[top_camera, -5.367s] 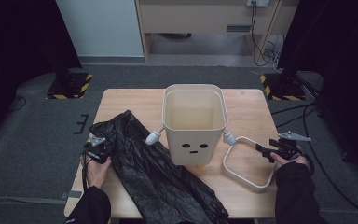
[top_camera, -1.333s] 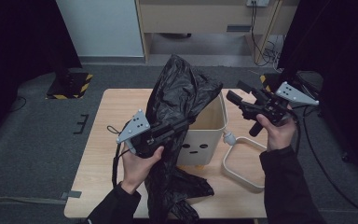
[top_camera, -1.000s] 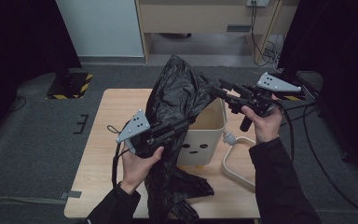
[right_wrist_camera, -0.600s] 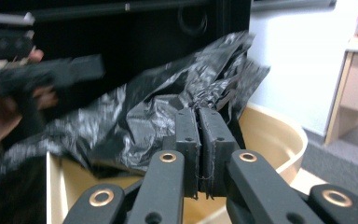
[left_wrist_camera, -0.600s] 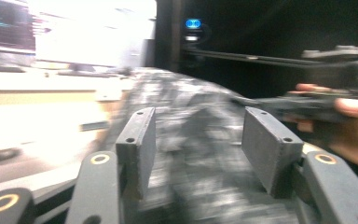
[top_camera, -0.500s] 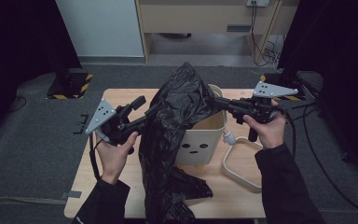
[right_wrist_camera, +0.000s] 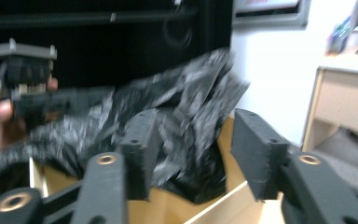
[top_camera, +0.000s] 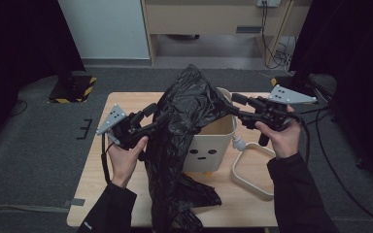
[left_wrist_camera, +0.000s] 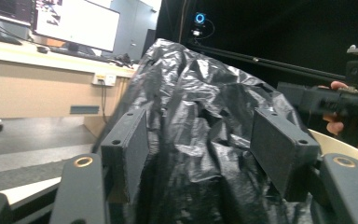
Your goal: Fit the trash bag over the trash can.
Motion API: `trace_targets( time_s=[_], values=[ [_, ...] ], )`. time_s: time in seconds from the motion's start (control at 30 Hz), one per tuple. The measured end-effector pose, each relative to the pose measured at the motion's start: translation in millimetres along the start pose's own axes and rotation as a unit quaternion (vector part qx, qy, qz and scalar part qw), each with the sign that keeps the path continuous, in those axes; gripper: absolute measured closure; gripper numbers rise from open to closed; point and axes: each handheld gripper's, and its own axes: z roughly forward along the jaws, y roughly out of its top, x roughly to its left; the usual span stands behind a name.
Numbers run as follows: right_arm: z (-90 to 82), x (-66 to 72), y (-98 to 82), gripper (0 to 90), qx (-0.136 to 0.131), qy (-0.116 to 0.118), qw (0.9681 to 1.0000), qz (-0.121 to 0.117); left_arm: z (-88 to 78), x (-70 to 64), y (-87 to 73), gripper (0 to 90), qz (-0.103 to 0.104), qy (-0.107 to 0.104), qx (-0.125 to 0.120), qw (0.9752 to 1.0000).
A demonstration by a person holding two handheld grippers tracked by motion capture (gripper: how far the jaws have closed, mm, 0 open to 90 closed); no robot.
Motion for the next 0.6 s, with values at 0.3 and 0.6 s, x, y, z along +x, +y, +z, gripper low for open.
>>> trace_targets(
  time_s=[0.3,0.6],
  values=[
    [-32.8,-11.2,-1.4,41.6,-0.039,-0.032,0.9985,0.019,8.2,-7.1,-2.0,48.7,-0.026,-0.006,0.002,0.9996],
    [-42.9,-21.0,-13.2,42.0,-0.041,-0.041,0.9977,0.035,8.7,-9.3,4.7,85.5,-0.029,0.011,0.005,0.9995]
  ],
)
